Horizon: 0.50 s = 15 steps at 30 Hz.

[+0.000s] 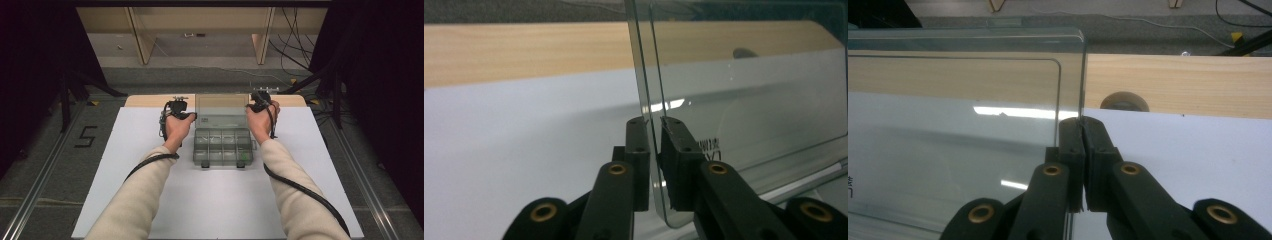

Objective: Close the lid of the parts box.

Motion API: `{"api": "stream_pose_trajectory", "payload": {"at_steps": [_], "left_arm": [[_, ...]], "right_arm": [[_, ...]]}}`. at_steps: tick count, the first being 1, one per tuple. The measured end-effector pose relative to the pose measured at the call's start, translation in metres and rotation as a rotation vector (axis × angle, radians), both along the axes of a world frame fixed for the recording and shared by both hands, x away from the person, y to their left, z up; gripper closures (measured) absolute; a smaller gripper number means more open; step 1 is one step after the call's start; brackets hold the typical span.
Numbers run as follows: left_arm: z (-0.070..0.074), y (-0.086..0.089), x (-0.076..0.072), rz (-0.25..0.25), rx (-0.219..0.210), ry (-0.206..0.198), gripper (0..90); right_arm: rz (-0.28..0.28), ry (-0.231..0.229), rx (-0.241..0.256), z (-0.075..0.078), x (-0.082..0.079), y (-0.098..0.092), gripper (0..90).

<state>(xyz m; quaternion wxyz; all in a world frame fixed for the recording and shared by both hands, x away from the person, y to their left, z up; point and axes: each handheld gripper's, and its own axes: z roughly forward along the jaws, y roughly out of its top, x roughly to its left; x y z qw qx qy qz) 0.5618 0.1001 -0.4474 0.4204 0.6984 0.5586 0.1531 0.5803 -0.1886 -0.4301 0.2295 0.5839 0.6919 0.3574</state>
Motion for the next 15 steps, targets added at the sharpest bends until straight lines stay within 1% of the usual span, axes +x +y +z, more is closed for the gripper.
{"api": "stream_pose_trajectory", "payload": {"at_steps": [1, 2, 3, 4, 5, 6, 7, 8, 9, 10, 11, 12, 13, 14, 15], "left_arm": [[0.002, 0.000, 0.001, 0.008, -0.006, -0.013, 79.3], [0.005, 0.001, 0.002, 0.010, -0.004, -0.018, 79.1], [0.007, 0.002, 0.003, 0.012, -0.004, -0.021, 78.7], [0.009, 0.002, 0.004, 0.015, -0.002, -0.023, 78.2], [0.011, 0.002, 0.006, 0.015, -0.004, -0.027, 77.7], [0.013, 0.002, 0.007, 0.008, -0.005, -0.030, 77.6], [0.014, 0.001, 0.008, 0.007, -0.009, -0.037, 77.5], [0.016, 0.001, 0.009, -0.004, -0.007, -0.041, 77.3], [0.017, -0.001, 0.010, 0.000, -0.009, -0.045, 77.2], [0.019, -0.001, 0.011, -0.004, -0.006, -0.045, 77.2], [0.020, -0.002, 0.012, 0.000, -0.010, -0.045, 77.3], [0.021, -0.002, 0.013, 0.000, -0.007, -0.044, 77.7], [0.021, -0.003, 0.014, 0.003, -0.006, -0.044, 77.9], [0.022, -0.003, 0.015, 0.002, -0.005, -0.045, 78.3], [0.022, -0.003, 0.016, 0.002, -0.006, -0.045, 78.9]], "right_arm": [[-0.003, -0.019, -0.005, 0.000, 0.000, 0.000, 89.0], [-0.033, -0.004, 0.034, 0.001, -0.001, 0.003, 89.1], [-0.041, 0.002, 0.048, 0.002, -0.003, 0.004, 89.0], [0.001, -0.029, -0.005, 0.001, -0.003, 0.000, 89.0], [-0.002, -0.014, 0.005, 0.003, -0.004, 0.000, 89.0], [-0.017, -0.026, 0.018, 0.004, -0.005, 0.002, 89.0], [0.011, -0.038, -0.017, 0.003, -0.006, -0.001, 89.0], [-0.014, -0.029, 0.023, 0.004, -0.008, 0.002, 89.1], [-0.015, -0.043, 0.023, 0.004, -0.008, 0.002, 89.0], [-0.019, -0.037, 0.033, 0.005, -0.009, 0.002, 89.0], [-0.020, -0.041, 0.032, 0.005, -0.010, 0.002, 89.0], [-0.012, -0.043, 0.036, 0.006, -0.011, 0.002, 89.0], [-0.021, -0.034, 0.043, 0.006, -0.013, 0.002, 89.0], [-0.012, -0.052, 0.030, 0.006, -0.013, 0.001, 89.0], [-0.007, -0.060, 0.030, 0.006, -0.013, 0.000, 89.0]]}}
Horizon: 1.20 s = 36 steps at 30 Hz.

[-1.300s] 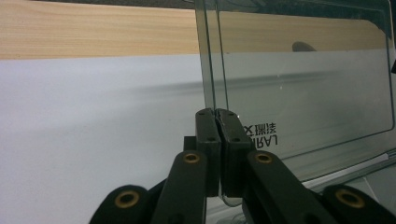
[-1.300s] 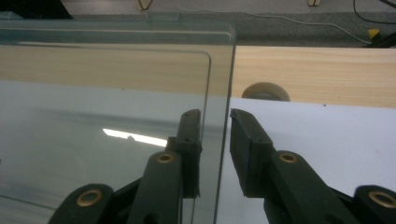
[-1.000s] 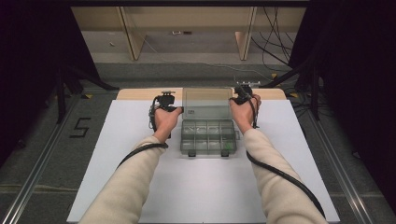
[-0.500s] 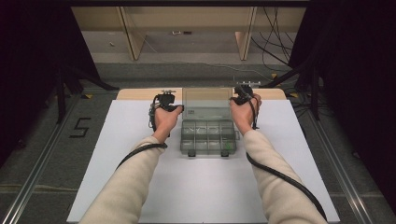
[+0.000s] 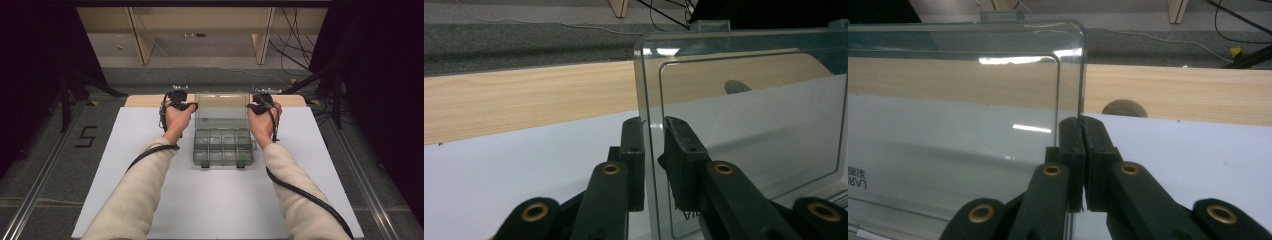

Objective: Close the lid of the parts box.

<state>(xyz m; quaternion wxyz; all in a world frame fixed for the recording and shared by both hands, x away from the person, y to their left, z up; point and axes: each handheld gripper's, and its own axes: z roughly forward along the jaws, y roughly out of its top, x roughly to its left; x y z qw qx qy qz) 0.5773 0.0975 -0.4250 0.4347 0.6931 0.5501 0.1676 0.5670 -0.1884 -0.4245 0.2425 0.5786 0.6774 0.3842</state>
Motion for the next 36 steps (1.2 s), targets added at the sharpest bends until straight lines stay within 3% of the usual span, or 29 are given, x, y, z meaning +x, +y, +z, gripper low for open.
{"api": "stream_pose_trajectory", "payload": {"at_steps": [4, 6, 9, 16, 19, 24, 26, 32, 36], "left_arm": [[0.001, 0.001, 0.002, 0.010, -0.007, 0.007, 81.0], [0.001, 0.001, 0.003, 0.011, -0.019, 0.007, 82.7], [0.001, 0.000, 0.003, 0.013, -0.025, 0.006, 84.3], [0.002, -0.001, 0.002, 0.019, -0.024, 0.002, 87.2], [0.003, -0.001, 0.000, 0.023, -0.024, -0.001, 87.7], [0.007, -0.002, -0.005, 0.020, -0.019, -0.017, 88.1], [0.007, -0.002, -0.007, 0.015, -0.016, -0.025, 88.2], [0.011, -0.001, -0.013, 0.005, -0.007, -0.041, 88.2], [0.011, -0.001, -0.017, 0.003, -0.002, -0.054, 88.3]], "right_arm": [[-0.010, 0.013, 0.024, 0.002, -0.005, 0.000, 89.0], [0.008, -0.013, 0.003, 0.002, -0.005, -0.002, 88.9], [0.014, -0.010, -0.002, 0.003, -0.007, -0.003, 88.9], [-0.002, 0.001, 0.021, 0.003, -0.009, -0.002, 88.8], [0.006, -0.011, 0.005, 0.003, -0.009, -0.003, 88.6], [0.002, -0.008, 0.031, 0.002, -0.012, -0.005, 87.7], [0.013, -0.015, 0.023, 0.001, -0.012, -0.006, 86.5], [0.013, -0.054, 0.061, 0.010, -0.013, -0.006, 81.3], [0.012, -0.078, 0.050, 0.019, -0.012, -0.006, 80.3]]}}
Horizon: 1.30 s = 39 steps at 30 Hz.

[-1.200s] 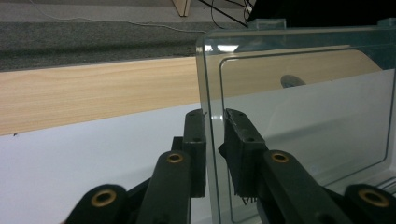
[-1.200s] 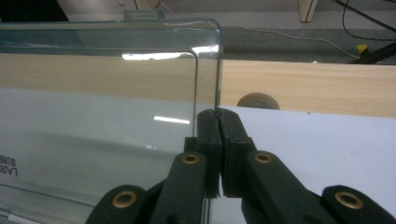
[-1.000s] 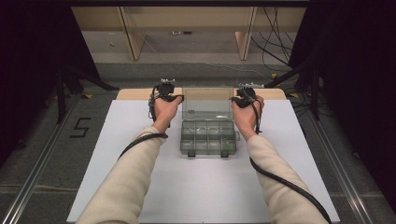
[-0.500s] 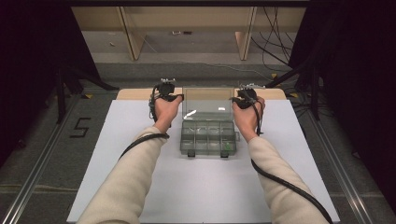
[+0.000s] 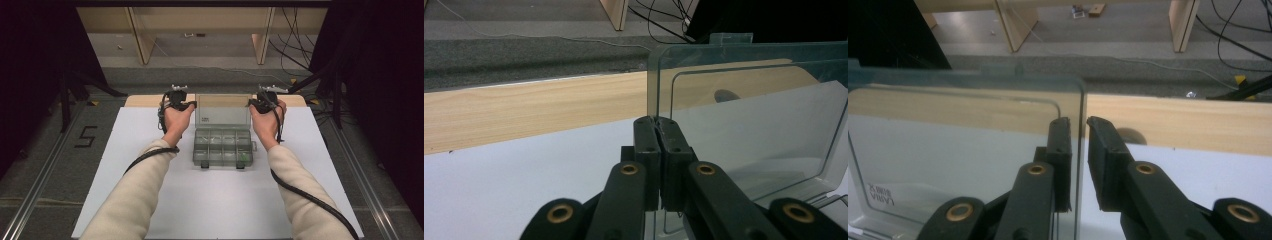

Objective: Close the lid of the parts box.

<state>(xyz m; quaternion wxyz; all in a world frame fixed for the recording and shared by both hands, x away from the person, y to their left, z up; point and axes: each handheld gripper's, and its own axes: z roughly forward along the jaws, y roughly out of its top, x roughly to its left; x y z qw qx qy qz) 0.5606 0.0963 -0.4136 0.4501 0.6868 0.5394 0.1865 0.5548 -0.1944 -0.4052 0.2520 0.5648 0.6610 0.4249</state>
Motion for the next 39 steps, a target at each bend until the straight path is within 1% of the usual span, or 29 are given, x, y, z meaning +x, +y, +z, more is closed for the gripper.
{"api": "stream_pose_trajectory", "payload": {"at_steps": [1, 2, 4, 5, 7, 9, 11, 13, 15, 17, 19, 20, 21, 22, 23, 25, 27, 28, 30, 32, 33, 35, 36, 39], "left_arm": [[0.001, 0.000, -0.001, -0.001, 0.002, 0.000, 88.3], [0.000, 0.000, -0.001, -0.002, 0.000, -0.007, 88.3], [0.001, 0.001, -0.003, -0.008, 0.006, -0.007, 88.3], [0.000, 0.000, -0.003, -0.005, -0.007, -0.016, 88.4], [0.000, 0.002, -0.004, -0.013, 0.001, -0.013, 88.3], [0.001, 0.002, -0.004, -0.014, 0.004, -0.013, 88.3], [0.001, 0.002, -0.005, -0.015, 0.006, -0.017, 88.2], [0.000, 0.002, -0.005, -0.018, 0.010, -0.025, 87.7], [-0.001, 0.002, -0.005, -0.014, 0.011, -0.032, 87.2], [-0.002, 0.001, -0.004, -0.011, 0.008, -0.042, 86.5], [-0.001, 0.001, -0.004, -0.010, 0.018, -0.050, 84.6], [-0.001, 0.000, -0.003, -0.007, 0.006, -0.060, 83.8], [0.000, 0.000, -0.002, -0.003, 0.009, -0.062, 83.3], [0.001, 0.000, -0.002, -0.002, 0.006, -0.066, 82.9], [0.002, 0.000, 0.000, -0.005, 0.003, -0.069, 82.8], [0.006, 0.000, 0.002, -0.003, 0.000, -0.075, 82.8], [0.008, -0.002, 0.003, -0.002, -0.006, -0.077, 83.4], [0.008, -0.002, 0.004, -0.005, 0.003, -0.076, 83.4], [0.009, -0.001, 0.005, -0.003, -0.002, -0.071, 84.7], [0.011, -0.002, 0.006, -0.001, 0.003, -0.067, 85.7], [0.011, -0.003, 0.005, 0.002, 0.004, -0.067, 85.9], [0.011, -0.003, 0.004, -0.001, 0.002, -0.071, 86.3], [0.012, -0.003, 0.003, -0.002, 0.009, -0.072, 86.4], [0.013, -0.003, 0.000, -0.002, 0.012, -0.076, 86.6]], "right_arm": [[0.001, -0.005, 0.003, 0.002, 0.001, 0.000, 80.4], [0.004, -0.007, -0.002, 0.003, 0.001, 0.000, 80.7], [0.008, -0.003, -0.015, 0.004, 0.002, 0.001, 81.2], [0.006, 0.004, -0.016, 0.004, 0.002, 0.001, 81.6], [0.007, 0.003, -0.024, 0.004, 0.003, 0.002, 84.0], [0.011, 0.001, -0.045, 0.003, 0.004, 0.001, 86.9], [0.002, 0.007, -0.038, 0.003, 0.003, 0.002, 87.5], [0.006, 0.009, -0.045, 0.004, 0.003, 0.002, 87.6], [0.002, 0.019, -0.036, 0.006, 0.002, 0.002, 87.6], [0.009, 0.009, -0.046, 0.006, 0.001, 0.002, 87.6], [0.003, 0.013, -0.038, 0.006, 0.000, 0.002, 87.6], [0.004, 0.013, -0.035, 0.006, -0.001, 0.002, 87.6], [0.005, 0.012, -0.034, 0.006, -0.001, 0.002, 87.6], [0.013, -0.003, -0.046, 0.006, -0.001, 0.001, 87.6], [0.003, 0.013, -0.035, 0.007, -0.002, 0.002, 87.6], [0.008, 0.012, -0.033, 0.007, -0.003, 0.002, 87.6], [0.011, 0.007, -0.037, 0.008, -0.004, 0.001, 87.6], [0.020, -0.004, -0.044, 0.007, -0.003, 0.001, 87.6], [0.015, 0.007, -0.038, 0.008, -0.005, 0.001, 87.5], [0.014, 0.003, -0.037, 0.008, -0.006, 0.000, 87.5], [0.017, 0.006, -0.038, 0.008, -0.006, 0.000, 87.4], [0.025, -0.003, -0.041, 0.008, -0.006, -0.001, 87.4], [0.021, 0.008, -0.036, 0.008, -0.007, -0.001, 87.4], [0.016, 0.002, -0.032, 0.008, -0.009, -0.001, 87.4]]}}
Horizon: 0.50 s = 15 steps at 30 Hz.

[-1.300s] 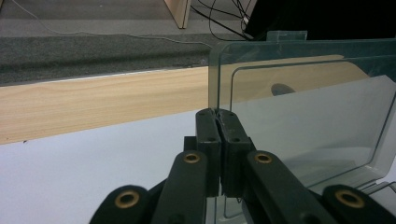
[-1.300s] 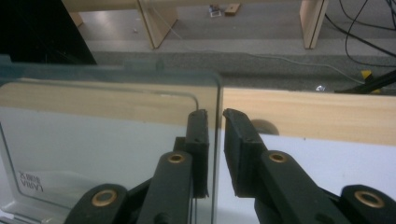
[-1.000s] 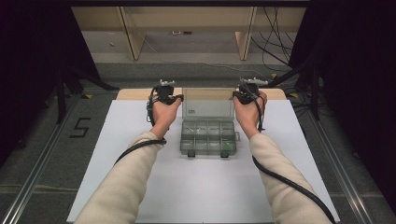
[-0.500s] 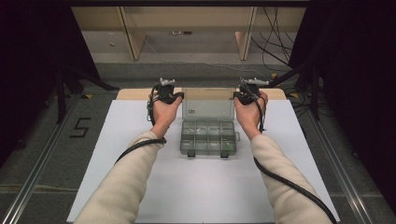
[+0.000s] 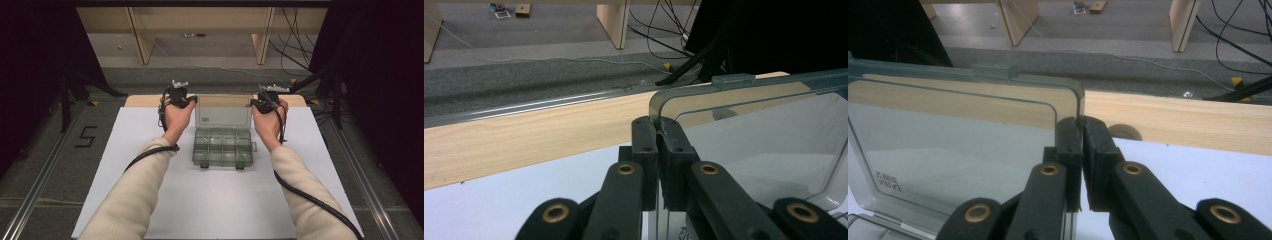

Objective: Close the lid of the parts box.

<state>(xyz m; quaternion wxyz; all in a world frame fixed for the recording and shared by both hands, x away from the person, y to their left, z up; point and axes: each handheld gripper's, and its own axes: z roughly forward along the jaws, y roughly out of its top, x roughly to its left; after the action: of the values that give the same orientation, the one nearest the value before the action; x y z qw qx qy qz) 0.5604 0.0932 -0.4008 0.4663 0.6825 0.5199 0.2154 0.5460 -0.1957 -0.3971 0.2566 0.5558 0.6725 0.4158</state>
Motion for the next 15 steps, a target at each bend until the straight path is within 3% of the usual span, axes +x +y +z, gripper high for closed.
{"api": "stream_pose_trajectory", "payload": {"at_steps": [10, 15], "left_arm": [[0.004, 0.001, -0.011, -0.021, 0.031, -0.025, 86.5], [0.003, 0.002, -0.016, -0.027, 0.016, -0.047, 86.5]], "right_arm": [[0.012, -0.018, 0.001, 0.001, -0.009, -0.001, 87.4], [0.019, -0.017, 0.003, 0.002, -0.012, -0.002, 87.5]]}}
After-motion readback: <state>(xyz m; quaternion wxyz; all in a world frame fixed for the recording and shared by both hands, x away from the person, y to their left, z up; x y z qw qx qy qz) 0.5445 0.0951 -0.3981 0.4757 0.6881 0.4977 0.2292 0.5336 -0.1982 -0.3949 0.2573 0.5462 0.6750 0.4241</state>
